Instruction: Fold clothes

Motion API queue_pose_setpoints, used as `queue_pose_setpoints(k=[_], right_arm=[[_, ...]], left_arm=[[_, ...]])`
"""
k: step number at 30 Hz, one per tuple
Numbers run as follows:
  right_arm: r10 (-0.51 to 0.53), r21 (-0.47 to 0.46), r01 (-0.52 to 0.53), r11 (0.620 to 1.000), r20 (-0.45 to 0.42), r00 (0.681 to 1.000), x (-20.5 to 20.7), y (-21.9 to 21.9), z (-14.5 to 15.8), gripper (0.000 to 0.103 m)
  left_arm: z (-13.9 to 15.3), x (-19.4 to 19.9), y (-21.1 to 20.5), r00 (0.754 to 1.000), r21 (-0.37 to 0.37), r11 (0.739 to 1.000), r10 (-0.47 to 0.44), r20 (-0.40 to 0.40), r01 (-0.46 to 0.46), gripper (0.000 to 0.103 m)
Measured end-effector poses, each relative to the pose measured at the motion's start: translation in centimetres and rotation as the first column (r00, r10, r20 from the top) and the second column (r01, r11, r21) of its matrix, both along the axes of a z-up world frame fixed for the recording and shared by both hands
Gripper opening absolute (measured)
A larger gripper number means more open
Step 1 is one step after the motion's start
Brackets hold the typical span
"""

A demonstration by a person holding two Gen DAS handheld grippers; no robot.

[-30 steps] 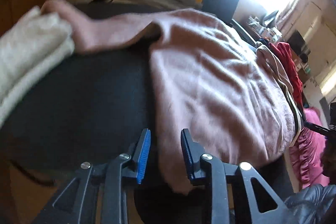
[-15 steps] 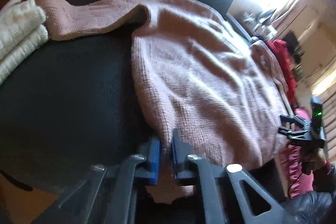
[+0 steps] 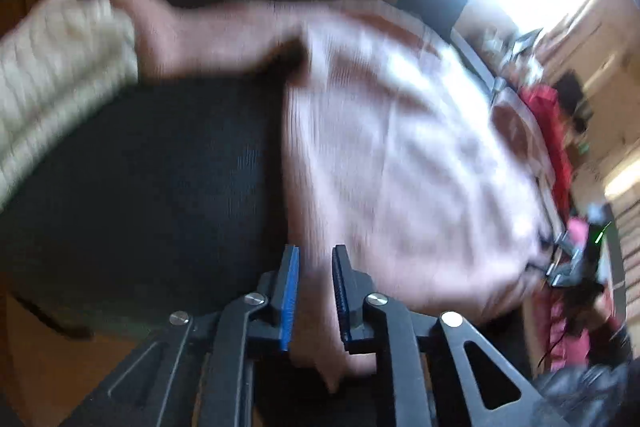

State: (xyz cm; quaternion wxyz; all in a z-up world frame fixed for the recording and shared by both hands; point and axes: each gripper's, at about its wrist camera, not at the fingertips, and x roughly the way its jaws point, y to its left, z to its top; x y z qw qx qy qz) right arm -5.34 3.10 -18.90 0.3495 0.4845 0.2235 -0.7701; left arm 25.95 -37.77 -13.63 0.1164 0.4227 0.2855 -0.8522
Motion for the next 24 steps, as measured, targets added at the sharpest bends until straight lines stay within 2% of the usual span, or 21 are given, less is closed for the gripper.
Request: queue_pose_setpoints(k=[2,5,9,14,19,21,24], right_arm=[[0.003,-0.04,-0.002,0.999,0.035,0.999,-1.1,0.1,0.7,0.103],[0.005,-0.128,0.005,0.992,0.073,0.997,-3.1,0.2,2.3,0.101],[0.014,-0.282,0.017,0.959,0.109,0.994,-6.7,-2.3,4.7,0.101],[0.056,-0.311,-0.021,0.95,0.104,0.993,-13.7,-7.6,6.2,0.101],[0.09,-0.338,-0.037,0.941,0.143,0.986,-25.2,-12.4,7.6,0.101],[0.088,-0.349,-0.017,0.937,0.187,0.978,-30.1,-14.0,7.5,0.101],[0.107,-0.347,-0.015,0.938,0.248,0.963,-35.2,-16.3,6.8,0.101]], left_arm=[[2.3,-1.2,-1.2,0.996,-0.021,1.0,0.006,-0.086,-0.008,0.025],[4.4,-4.8,-2.7,0.99,-0.089,0.996,-0.013,-0.138,0.001,0.028],[6.3,-12.6,-5.4,0.983,-0.129,0.989,-0.092,-0.158,0.071,0.03],[7.9,-22.7,-8.1,0.963,-0.187,0.965,-0.215,-0.163,0.184,0.033],[6.9,-33.0,-10.3,0.927,-0.166,0.924,-0.362,-0.096,0.344,0.043],[5.7,-36.4,-11.5,0.922,-0.128,0.919,-0.382,-0.068,0.372,0.046],[3.7,-40.2,-13.0,0.916,-0.079,0.915,-0.4,-0.033,0.396,0.049]])
